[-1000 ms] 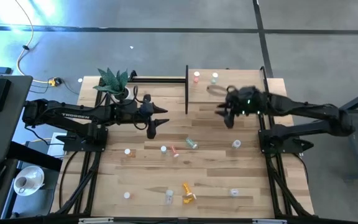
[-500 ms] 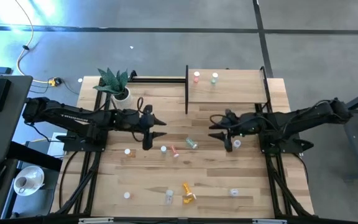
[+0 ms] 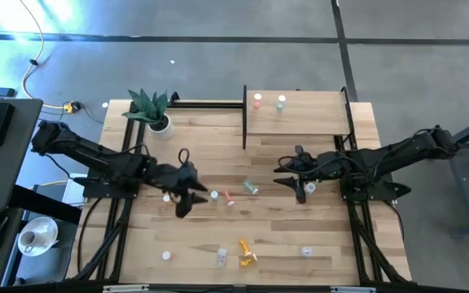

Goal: Pick and place medicine bottles onto shelf by color
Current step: Put the top orange pill bottle on the shelf

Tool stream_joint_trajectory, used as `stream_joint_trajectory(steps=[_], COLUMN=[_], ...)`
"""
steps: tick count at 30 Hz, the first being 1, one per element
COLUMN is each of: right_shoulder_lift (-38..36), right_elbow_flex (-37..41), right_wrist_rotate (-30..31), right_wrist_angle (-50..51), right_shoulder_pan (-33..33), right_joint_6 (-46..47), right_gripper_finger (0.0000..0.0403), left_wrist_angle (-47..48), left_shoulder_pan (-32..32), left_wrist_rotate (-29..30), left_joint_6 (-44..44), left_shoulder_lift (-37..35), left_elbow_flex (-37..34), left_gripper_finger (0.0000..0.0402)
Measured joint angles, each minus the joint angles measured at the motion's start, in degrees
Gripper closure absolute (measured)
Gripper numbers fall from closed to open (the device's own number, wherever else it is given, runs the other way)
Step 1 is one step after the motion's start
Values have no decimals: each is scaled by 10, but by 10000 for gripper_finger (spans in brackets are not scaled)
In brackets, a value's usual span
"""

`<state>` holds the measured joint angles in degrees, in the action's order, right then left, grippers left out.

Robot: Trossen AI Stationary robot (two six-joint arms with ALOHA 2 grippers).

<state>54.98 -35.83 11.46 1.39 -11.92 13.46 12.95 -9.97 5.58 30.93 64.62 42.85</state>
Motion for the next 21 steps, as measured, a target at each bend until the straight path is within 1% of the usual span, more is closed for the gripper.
stream_joint_trajectory(steps=[4,6,11,15,18,21], right_shoulder_lift=[0,0,0,0,0,0], right_elbow_flex=[0,0,0,0,-1,-1], right_wrist_rotate=[0,0,-1,-1,-1,-1], right_wrist_angle=[0,0,0,0,0,1], right_shoulder_pan=[0,0,0,0,0,0], right_joint_6=[0,0,0,0,0,0], right_gripper_finger=[253,253,253,253,253,253], left_wrist_angle=[22,53,171,256,316,395], left_shoulder_pan=[-43,-62,-102,-126,-141,-157], left_wrist_rotate=[9,37,124,173,212,242], left_joint_6=[4,4,4,7,36,94], left_shoulder_lift=[0,0,0,0,0,0], left_elbow_flex=[33,55,139,198,216,216], left_gripper_finger=[213,213,213,213,213,213])
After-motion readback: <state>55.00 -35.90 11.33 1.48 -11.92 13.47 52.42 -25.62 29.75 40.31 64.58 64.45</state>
